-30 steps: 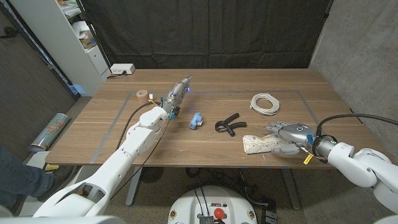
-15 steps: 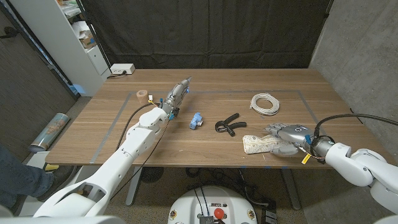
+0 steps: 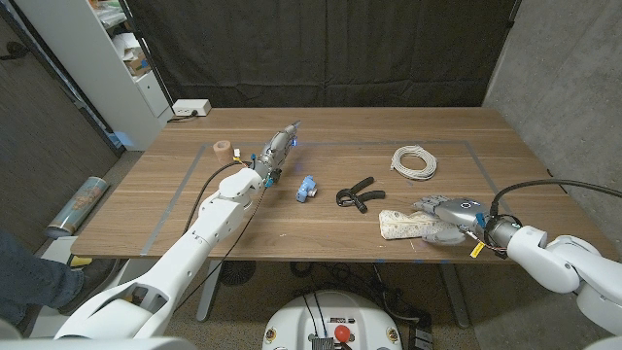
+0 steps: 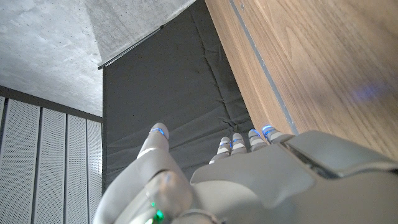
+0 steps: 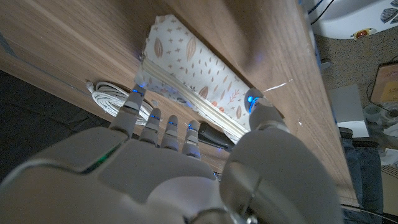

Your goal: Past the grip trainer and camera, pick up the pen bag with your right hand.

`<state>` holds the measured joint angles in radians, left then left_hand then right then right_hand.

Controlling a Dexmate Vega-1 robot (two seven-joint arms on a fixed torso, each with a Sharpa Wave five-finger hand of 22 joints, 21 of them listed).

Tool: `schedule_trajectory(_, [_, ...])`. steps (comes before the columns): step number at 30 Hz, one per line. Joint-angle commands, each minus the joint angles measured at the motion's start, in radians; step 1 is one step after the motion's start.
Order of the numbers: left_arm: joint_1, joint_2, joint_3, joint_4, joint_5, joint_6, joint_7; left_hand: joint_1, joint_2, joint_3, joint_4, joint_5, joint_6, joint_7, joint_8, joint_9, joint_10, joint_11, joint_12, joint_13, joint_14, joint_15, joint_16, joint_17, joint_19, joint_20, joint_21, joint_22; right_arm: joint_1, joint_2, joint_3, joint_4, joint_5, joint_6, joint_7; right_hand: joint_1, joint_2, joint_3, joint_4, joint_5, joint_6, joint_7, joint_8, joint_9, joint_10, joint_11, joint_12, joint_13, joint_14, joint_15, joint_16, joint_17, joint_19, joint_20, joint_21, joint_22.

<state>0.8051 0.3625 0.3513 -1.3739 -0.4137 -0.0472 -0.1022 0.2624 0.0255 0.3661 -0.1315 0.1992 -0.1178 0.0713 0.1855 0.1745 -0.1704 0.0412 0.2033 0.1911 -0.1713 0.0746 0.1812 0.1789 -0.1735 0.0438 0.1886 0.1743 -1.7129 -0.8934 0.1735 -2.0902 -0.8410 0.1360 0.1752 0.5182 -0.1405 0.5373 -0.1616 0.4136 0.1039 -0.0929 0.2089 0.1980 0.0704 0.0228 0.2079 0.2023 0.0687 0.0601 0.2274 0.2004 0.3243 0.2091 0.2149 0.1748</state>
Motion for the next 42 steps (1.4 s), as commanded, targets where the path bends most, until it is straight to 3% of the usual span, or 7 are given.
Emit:
schedule_trajectory(1, [-0.002,0.000,0.006,-0.002,0.008,0.012,-0.003,0.000,0.006,-0.002,0.000,-0.004,-0.005,-0.008,0.003,0.005,-0.002,-0.004,0.005,0.002,-0.050,-0.003,0.005,0.003,-0.108,0.004,0.002,0.006,-0.012,-0.020,-0.026,0.018,0.018,-0.033,-0.037,0.015,0.005,0.009,0.000,-0.003,0.017,-0.002,0.009,0.002,0.013,-0.002,0.005,0.005,0.007,-0.006,0.003,0.002,0.022,-0.001,0.007,0.001])
schedule_trajectory(5, [-0.003,-0.002,0.009,-0.004,0.010,0.013,-0.003,0.000,0.006,-0.002,0.000,-0.004,-0.004,-0.007,0.003,0.005,-0.001,-0.006,0.006,0.002,-0.051,-0.003,0.005,0.003,-0.109,0.005,0.002,0.006,-0.017,-0.024,-0.031,0.026,0.021,-0.037,-0.060,0.023,0.007,0.011,0.000,-0.004,0.031,-0.004,0.014,0.002,0.018,-0.002,0.007,0.005,0.018,-0.013,0.006,0.003,0.039,-0.002,0.010,0.001])
schedule_trajectory(10, [-0.004,-0.001,0.011,-0.008,0.010,0.020,-0.005,0.000,0.007,-0.002,0.000,-0.004,-0.005,-0.008,0.003,0.005,0.000,-0.005,0.006,0.002,-0.050,-0.003,0.006,0.003,-0.109,0.005,0.002,0.006,-0.021,-0.029,-0.039,0.035,0.015,-0.040,-0.102,0.049,0.009,0.019,0.000,-0.007,0.075,-0.011,0.024,0.002,0.046,-0.005,0.015,0.006,0.063,-0.036,0.021,0.006,0.115,-0.009,0.026,0.002])
schedule_trajectory(17, [-0.003,0.002,0.010,-0.012,0.012,0.019,-0.005,0.000,0.007,-0.002,0.000,-0.005,-0.005,-0.007,0.003,0.005,-0.001,-0.005,0.006,0.002,-0.052,-0.002,0.005,0.003,-0.110,0.007,0.003,0.006,-0.020,-0.030,-0.063,0.038,-0.006,-0.069,-0.147,0.105,0.018,0.042,0.008,-0.019,0.222,-0.020,0.050,0.003,0.170,-0.016,0.044,0.009,0.188,-0.088,0.064,0.028,0.329,-0.035,0.063,0.000])
schedule_trajectory(28, [0.001,0.005,0.005,-0.011,0.005,0.019,-0.007,0.000,0.007,-0.003,0.000,-0.005,-0.005,-0.008,0.003,0.005,-0.002,-0.005,0.006,0.002,-0.052,0.000,0.005,0.003,-0.111,0.008,0.003,0.006,-0.004,-0.048,-0.095,0.038,0.004,-0.105,-0.173,0.118,0.039,0.054,0.023,-0.041,0.373,-0.042,0.079,0.003,0.306,-0.061,0.073,0.012,0.319,-0.116,0.115,0.051,0.438,-0.107,0.071,0.003])
schedule_trajectory(29, [0.003,0.006,0.005,-0.013,0.007,0.021,-0.003,0.000,0.007,-0.003,0.000,-0.005,-0.005,-0.008,0.002,0.005,-0.002,-0.005,0.006,0.002,-0.052,0.000,0.006,0.003,-0.111,0.007,0.003,0.006,-0.002,-0.049,-0.098,0.039,0.005,-0.108,-0.175,0.118,0.040,0.055,0.024,-0.044,0.389,-0.046,0.081,0.003,0.318,-0.078,0.075,0.012,0.334,-0.120,0.120,0.053,0.446,-0.112,0.072,0.003])
schedule_trajectory(42, [0.002,0.007,0.002,-0.012,0.004,0.025,-0.004,0.000,0.008,-0.003,0.000,-0.005,-0.007,-0.008,0.002,0.005,-0.003,-0.003,0.005,0.002,-0.053,0.001,0.006,0.003,-0.114,0.008,0.004,0.006,0.018,-0.074,-0.133,0.044,0.017,-0.137,-0.220,0.134,0.074,0.048,0.030,-0.076,0.552,-0.055,0.117,0.001,0.464,-0.099,0.108,0.013,0.466,-0.155,0.182,0.085,0.539,-0.172,0.094,0.010])
